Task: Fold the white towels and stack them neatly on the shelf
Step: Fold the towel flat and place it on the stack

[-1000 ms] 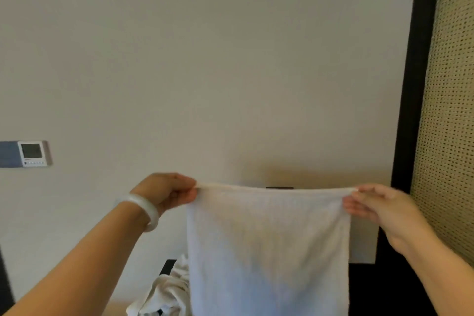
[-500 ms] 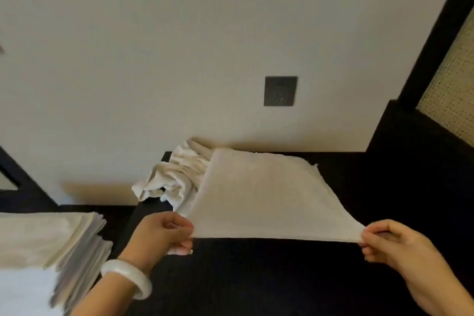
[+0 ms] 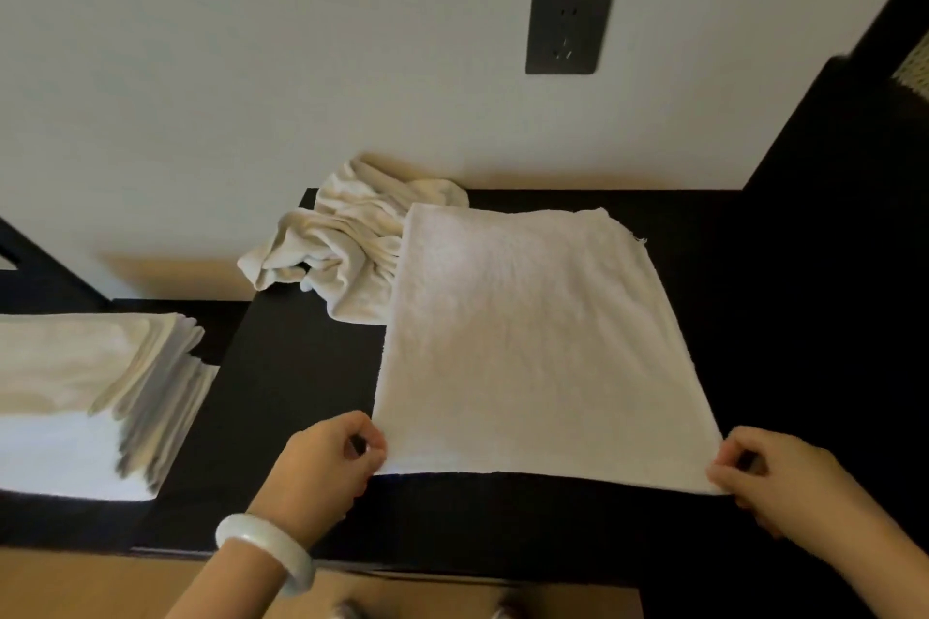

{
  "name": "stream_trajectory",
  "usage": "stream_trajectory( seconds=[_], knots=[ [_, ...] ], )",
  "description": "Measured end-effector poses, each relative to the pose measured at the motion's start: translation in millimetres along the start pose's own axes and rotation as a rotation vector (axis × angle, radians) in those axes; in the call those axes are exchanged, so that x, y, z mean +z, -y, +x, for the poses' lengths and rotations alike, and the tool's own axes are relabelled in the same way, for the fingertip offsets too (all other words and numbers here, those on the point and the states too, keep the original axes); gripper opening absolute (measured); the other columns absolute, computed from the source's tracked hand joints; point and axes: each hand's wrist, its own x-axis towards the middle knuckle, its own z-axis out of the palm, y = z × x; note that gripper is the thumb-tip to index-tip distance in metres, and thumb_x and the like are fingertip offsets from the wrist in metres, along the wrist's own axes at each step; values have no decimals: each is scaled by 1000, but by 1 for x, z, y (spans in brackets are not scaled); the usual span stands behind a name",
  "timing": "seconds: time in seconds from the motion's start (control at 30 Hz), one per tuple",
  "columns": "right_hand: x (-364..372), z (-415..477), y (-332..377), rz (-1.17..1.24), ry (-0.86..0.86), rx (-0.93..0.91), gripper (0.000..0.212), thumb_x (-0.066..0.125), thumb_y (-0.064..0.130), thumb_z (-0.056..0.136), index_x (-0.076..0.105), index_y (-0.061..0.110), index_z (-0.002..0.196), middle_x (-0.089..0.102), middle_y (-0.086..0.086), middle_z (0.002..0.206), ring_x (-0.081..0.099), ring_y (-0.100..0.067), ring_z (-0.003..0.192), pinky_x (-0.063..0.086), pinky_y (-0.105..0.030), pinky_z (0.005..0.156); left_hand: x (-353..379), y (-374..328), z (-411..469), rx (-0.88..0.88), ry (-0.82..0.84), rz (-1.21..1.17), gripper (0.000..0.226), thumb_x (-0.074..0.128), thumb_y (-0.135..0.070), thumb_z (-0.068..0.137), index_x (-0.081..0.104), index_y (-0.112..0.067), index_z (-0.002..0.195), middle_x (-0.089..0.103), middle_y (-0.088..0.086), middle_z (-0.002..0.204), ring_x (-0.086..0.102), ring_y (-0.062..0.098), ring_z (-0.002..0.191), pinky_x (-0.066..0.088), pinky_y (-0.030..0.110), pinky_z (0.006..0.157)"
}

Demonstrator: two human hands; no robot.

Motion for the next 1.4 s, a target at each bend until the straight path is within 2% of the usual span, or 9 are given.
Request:
stream_trajectory(
  seconds=[0.13,0.27,0.43,0.7,0.9,1.17,1.23,1.33,1.4],
  knots=[
    [19,1,46,-139,-408,-448,24,49,30,98,64,25,116,53,5,118,49,-15,110,44,-30,96,25,-33,13,458,-396,271,21,54,-37,96,59,-33,116,50,-13,107,56,4,92,46,16,80],
    [74,23,89,-267,-254,-776,55,26,45,102,25,27,153,10,8,163,11,-14,150,7,-32,123,69,-55,53,784,-322,550,52,36,-47,100,39,-25,148,34,6,155,31,26,143,25,42,118],
    [104,46,77,-370,-337,-584,71,6,62,98,27,24,154,25,-3,160,20,-25,149,4,-51,116,80,-40,69,693,-272,657,64,-3,-63,96,-9,-36,154,-21,-4,161,-25,18,147,-10,50,116],
    [94,-1,49,-265,-402,-634,66,21,60,98,72,22,114,70,-2,113,61,-23,102,30,-43,96,94,-23,20,646,-152,705,61,13,-58,100,40,-31,146,39,3,153,39,25,139,25,48,104],
    [88,35,88,-351,-344,-646,61,10,52,103,40,22,147,42,-3,152,27,-18,142,14,-43,113,77,-57,63,635,-291,662,65,-1,-64,94,-10,-37,153,-26,-5,159,-27,20,145,-7,54,120],
    [80,49,33,-364,-211,-542,65,8,59,100,28,26,153,45,3,148,8,-11,149,8,-37,116,102,-18,41,516,-181,732,70,16,-66,95,26,-28,153,41,5,152,27,29,142,14,56,107],
    [72,46,40,-352,-211,-519,78,-2,64,96,41,23,146,49,2,146,11,-11,148,-1,-31,118,98,-22,42,519,-176,702,68,13,-66,96,28,-31,152,45,4,147,24,24,141,8,50,109],
    [63,51,63,-228,-348,-572,103,-31,78,68,-3,26,152,-12,10,159,-17,-6,147,-26,-26,112,80,-40,57,475,-251,657,66,12,-63,98,40,-28,146,43,6,151,30,29,141,14,45,114],
    [60,61,85,-235,-431,-605,89,-20,74,80,-2,26,153,-10,6,160,-12,-10,148,-19,-30,115,59,-58,73,451,-303,684,70,-2,-64,95,16,-32,155,9,4,163,9,33,149,12,54,119]
  ],
)
